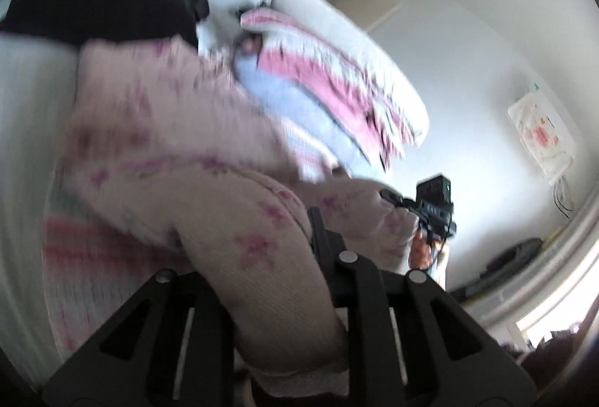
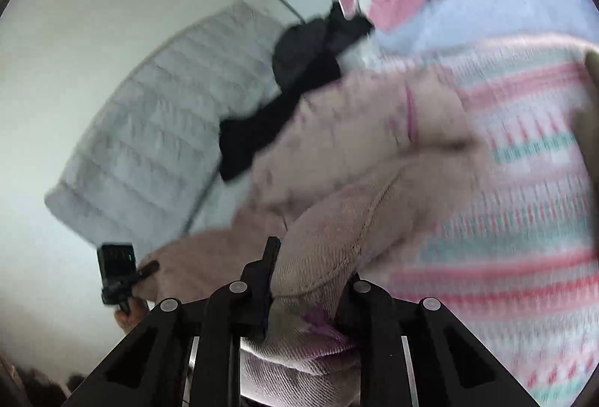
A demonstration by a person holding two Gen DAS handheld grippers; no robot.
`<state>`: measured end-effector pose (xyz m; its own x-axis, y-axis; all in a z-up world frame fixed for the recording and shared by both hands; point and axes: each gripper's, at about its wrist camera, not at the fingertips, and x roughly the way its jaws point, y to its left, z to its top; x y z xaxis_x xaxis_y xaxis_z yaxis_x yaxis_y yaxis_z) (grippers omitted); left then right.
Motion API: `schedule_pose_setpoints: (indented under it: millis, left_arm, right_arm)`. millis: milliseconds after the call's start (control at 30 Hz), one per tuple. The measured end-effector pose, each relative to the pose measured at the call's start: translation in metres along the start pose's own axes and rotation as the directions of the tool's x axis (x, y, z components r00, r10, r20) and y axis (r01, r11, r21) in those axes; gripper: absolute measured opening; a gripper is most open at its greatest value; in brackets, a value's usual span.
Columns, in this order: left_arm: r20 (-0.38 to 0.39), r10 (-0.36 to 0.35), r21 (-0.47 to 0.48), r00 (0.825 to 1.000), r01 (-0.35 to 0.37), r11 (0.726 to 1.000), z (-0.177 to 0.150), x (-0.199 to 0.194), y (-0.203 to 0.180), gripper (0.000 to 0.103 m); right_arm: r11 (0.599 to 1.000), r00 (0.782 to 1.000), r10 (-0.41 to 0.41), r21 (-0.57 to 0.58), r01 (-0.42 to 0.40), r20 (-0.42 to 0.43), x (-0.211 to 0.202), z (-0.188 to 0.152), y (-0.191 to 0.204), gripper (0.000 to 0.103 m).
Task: Fold large clothes
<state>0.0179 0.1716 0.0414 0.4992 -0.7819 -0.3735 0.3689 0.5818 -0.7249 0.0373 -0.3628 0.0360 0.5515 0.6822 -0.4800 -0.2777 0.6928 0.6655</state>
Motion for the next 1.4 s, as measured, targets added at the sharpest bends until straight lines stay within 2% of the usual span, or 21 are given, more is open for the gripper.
schedule_pose_setpoints:
  millis: [100,167,267,367,467,567,667,800,900,967,1000,1033,1100,1167,1233,1333,1400]
  left_arm:
    - [0.094,0.049,0.023,0.994,-0.052,0.998,0.045,0.015,0.004,0.019]
    - [0.155,0.116,0.037,0.981,-0.123,0.992,0.071,0.026,0.014,0.02]
    - [0.199,0.22,0.037,0.955,-0.232,0.972,0.1,0.047,0.044,0.02]
    - [0.184,0.319,-0.022,0.93,-0.321,0.947,0.12,0.074,0.092,0.021]
    - [0.097,0.369,-0.083,0.924,-0.362,0.928,0.127,0.109,0.144,0.023]
    - [0.034,0.427,-0.066,0.904,-0.424,0.903,0.117,0.143,0.177,0.023]
    - [0.059,0.44,-0.033,0.896,-0.439,0.898,0.105,0.154,0.187,0.023]
    - [0.035,0.419,-0.022,0.907,-0.419,0.908,0.109,0.15,0.18,0.024]
    - [0.009,0.412,-0.029,0.911,-0.411,0.911,0.113,0.145,0.174,0.027]
    - [-0.009,0.404,-0.028,0.915,-0.404,0.915,0.117,0.14,0.165,0.032]
    - [-0.019,0.39,-0.028,0.921,-0.39,0.92,0.119,0.139,0.16,0.044]
    - [-0.034,0.363,-0.028,0.931,-0.364,0.931,0.121,0.134,0.153,0.066]
    - [-0.025,0.35,-0.021,0.937,-0.35,0.936,0.124,0.125,0.143,0.08]
    - [0.006,0.372,0.013,0.928,-0.372,0.928,0.127,0.111,0.13,0.081]
    - [0.047,0.393,0.056,0.918,-0.395,0.917,0.128,0.096,0.12,0.083]
    - [0.103,0.469,0.104,0.877,-0.478,0.872,0.127,0.079,0.121,0.085]
    - [0.095,0.513,0.106,0.853,-0.521,0.847,0.127,0.079,0.133,0.085]
  right_arm:
    - [1.0,0.997,-0.013,0.021,0.012,0.072,0.022,0.037,-0.01,0.021]
    - [0.998,0.993,-0.021,0.069,0.013,0.12,0.039,0.062,-0.028,0.021]
    - [0.986,0.982,-0.069,0.161,0.041,0.176,0.068,0.091,-0.066,0.021]
    - [0.965,0.976,-0.12,0.251,0.072,0.181,0.097,0.108,-0.11,0.021]
    - [0.945,0.978,-0.169,0.303,0.124,0.127,0.133,0.118,-0.149,0.021]
    - [0.937,0.965,-0.255,0.263,0.231,0.059,0.171,0.122,-0.167,0.021]
    - [0.936,0.949,-0.31,0.195,0.294,0.059,0.193,0.121,-0.172,0.02]
    - [0.942,0.953,-0.295,0.188,0.278,0.072,0.191,0.118,-0.174,0.021]
    - [0.948,0.959,-0.273,0.188,0.256,0.071,0.175,0.115,-0.167,0.025]
    - [0.954,0.968,-0.245,0.191,0.23,0.056,0.167,0.117,-0.16,0.032]
    - [0.959,0.973,-0.223,0.193,0.209,0.052,0.16,0.119,-0.157,0.034]
    - [0.963,0.979,-0.198,0.198,0.184,0.052,0.154,0.121,-0.154,0.039]
    - [0.969,0.986,-0.147,0.213,0.128,0.075,0.136,0.125,-0.15,0.052]
    - [0.969,0.984,-0.127,0.227,0.097,0.124,0.119,0.129,-0.149,0.062]
    - [0.97,0.974,-0.151,0.217,0.113,0.168,0.099,0.132,-0.148,0.065]
    - [0.959,0.953,-0.263,0.15,0.24,0.152,0.091,0.13,-0.145,0.067]
    - [0.944,0.939,-0.324,0.095,0.315,0.113,0.099,0.127,-0.144,0.067]
